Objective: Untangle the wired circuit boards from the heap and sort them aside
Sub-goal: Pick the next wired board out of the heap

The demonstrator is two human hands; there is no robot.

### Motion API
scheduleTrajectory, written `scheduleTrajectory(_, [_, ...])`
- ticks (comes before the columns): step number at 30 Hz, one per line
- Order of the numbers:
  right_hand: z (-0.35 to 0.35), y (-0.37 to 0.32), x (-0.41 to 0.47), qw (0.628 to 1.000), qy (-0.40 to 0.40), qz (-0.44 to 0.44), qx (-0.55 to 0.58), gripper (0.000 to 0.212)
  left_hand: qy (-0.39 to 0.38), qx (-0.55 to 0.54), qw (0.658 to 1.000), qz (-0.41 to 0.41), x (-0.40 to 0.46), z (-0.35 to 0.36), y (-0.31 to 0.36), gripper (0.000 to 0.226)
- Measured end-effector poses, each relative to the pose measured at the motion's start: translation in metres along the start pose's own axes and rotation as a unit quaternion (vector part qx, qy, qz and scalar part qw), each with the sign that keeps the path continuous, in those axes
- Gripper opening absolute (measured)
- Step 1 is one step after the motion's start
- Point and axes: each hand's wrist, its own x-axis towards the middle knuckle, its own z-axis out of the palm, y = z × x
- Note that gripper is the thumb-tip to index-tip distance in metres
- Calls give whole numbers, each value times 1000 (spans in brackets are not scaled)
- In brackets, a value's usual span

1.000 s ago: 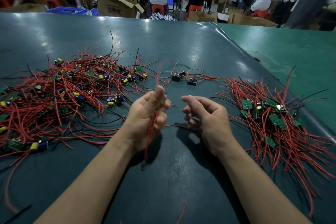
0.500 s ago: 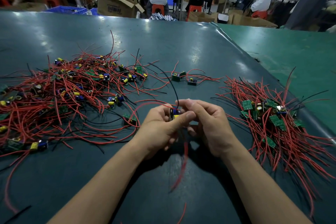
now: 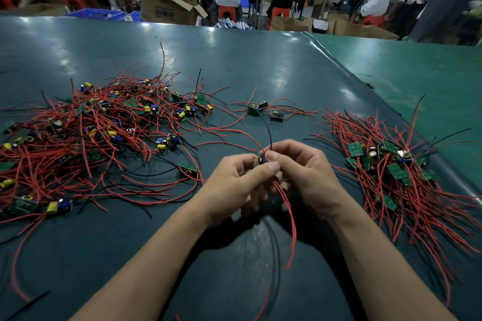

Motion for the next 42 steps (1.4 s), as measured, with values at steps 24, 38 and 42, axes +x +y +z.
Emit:
scheduleTrajectory(24, [-10, 8, 10, 981, 187, -57, 18, 11, 14, -134, 991, -8, 5, -3, -6, 24])
scheduleTrajectory(38, [-6, 0, 5, 971, 189, -143, -5, 16, 0, -85, 996, -29, 4, -3, -2, 28])
scheduleTrajectory(42, [-1, 1, 2, 976, 168, -134, -30, 13, -6, -58, 998, -11, 2, -6, -2, 15])
